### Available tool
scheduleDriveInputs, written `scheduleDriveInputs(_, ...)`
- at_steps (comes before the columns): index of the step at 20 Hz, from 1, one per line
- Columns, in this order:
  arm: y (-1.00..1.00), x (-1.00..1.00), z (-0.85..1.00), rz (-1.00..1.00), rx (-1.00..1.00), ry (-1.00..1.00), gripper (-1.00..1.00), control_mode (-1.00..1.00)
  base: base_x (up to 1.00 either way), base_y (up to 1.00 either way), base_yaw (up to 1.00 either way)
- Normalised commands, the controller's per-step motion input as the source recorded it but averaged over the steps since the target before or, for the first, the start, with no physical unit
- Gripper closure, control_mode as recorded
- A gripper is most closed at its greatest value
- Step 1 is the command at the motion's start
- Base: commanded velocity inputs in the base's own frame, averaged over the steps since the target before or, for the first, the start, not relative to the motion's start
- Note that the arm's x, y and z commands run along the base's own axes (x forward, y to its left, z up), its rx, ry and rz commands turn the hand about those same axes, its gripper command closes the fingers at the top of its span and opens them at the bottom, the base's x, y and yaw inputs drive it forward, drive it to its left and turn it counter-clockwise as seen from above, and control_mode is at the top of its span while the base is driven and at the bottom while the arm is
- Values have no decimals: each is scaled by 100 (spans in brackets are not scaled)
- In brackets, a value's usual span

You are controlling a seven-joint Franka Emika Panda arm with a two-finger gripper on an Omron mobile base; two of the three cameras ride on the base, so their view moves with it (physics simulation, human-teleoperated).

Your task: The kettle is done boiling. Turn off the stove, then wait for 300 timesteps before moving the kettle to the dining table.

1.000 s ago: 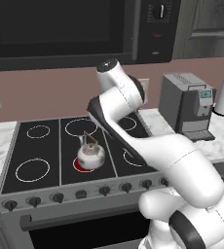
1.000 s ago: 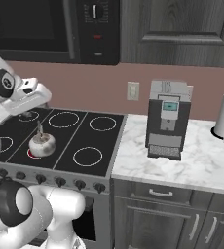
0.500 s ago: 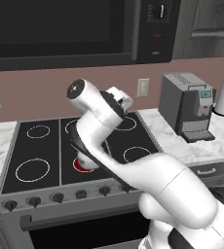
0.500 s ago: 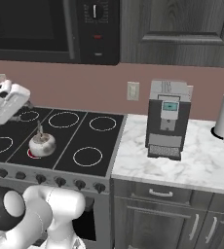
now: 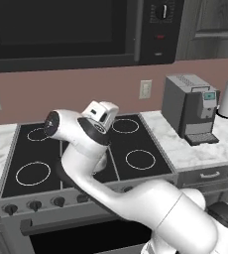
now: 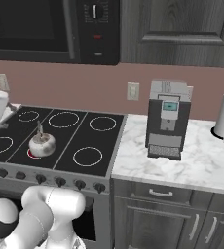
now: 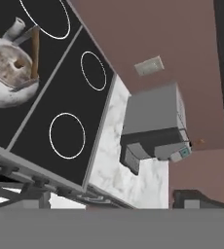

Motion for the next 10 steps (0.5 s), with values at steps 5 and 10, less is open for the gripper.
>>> scheduleDriveInputs(5, 36, -22, -7, 11, -21, 0, -100, -100, 0, 0, 0)
scheduleDriveInputs(10, 33, -20, -10, 11, -20, 0, -100, -100, 0, 0, 0)
